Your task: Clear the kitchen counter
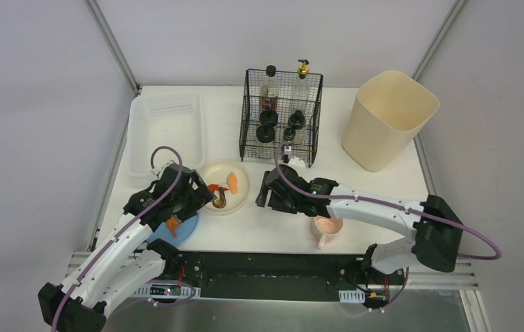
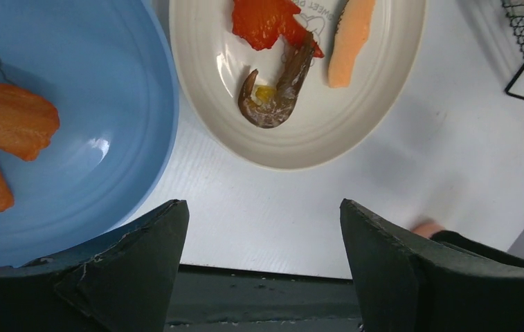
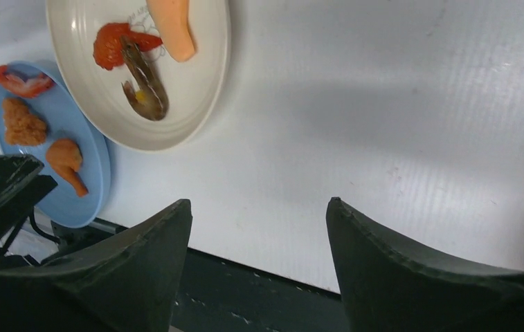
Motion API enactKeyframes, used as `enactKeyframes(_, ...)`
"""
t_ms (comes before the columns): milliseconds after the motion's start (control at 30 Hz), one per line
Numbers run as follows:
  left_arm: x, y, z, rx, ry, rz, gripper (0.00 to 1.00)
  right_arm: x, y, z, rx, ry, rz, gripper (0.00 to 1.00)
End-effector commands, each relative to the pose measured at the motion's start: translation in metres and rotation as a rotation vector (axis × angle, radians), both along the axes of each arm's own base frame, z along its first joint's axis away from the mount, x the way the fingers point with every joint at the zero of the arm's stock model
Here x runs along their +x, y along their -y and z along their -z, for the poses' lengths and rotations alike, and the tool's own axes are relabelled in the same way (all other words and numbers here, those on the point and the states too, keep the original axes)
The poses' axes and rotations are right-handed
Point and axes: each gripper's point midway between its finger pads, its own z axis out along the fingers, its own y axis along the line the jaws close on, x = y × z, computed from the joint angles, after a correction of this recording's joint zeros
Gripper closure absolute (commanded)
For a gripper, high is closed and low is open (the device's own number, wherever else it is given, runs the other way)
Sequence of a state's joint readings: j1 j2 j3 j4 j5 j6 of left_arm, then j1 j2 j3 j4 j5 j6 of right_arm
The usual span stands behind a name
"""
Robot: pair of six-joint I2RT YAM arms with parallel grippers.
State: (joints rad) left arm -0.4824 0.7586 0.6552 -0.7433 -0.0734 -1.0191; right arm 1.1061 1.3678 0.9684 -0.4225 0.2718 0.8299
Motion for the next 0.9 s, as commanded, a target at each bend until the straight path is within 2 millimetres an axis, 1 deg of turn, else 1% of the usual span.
enactKeyframes(0,0.001,-0.001,-0.004,-0.071,0.020,-0.068,0.17,0.029,-0.048,-0.020,0.143,0.060,0.070,0.28)
enactKeyframes(33,0.001,-0.002,-0.002,-0.078,0.020,-0.078,0.17,0.032,-0.056,-0.013,0.140,0.052,0.074,0.29)
enactKeyframes(167,-0.001,-0.006,-0.005,-0.100,0.049,-0.095,0.14,0.041,-0.082,0.002,0.162,0.025,0.086,0.36)
enactKeyframes(267,-0.007,-0.011,-0.007,-0.084,0.060,-0.086,0.14,0.049,-0.090,0.016,0.177,0.028,0.129,0.40)
enactKeyframes(367,-0.013,-0.014,-0.008,-0.079,0.063,-0.077,0.14,0.053,-0.096,0.029,0.186,0.024,0.148,0.43)
enactKeyframes(533,-0.018,-0.015,-0.007,-0.083,0.064,-0.073,0.13,0.054,-0.100,0.047,0.189,0.000,0.176,0.46)
enactKeyframes(733,-0.019,-0.015,-0.007,-0.088,0.069,-0.066,0.13,0.056,-0.098,0.064,0.175,-0.013,0.210,0.51)
enactKeyframes(867,-0.019,-0.016,-0.006,-0.081,0.071,-0.064,0.13,0.053,-0.094,0.075,0.160,-0.032,0.224,0.54)
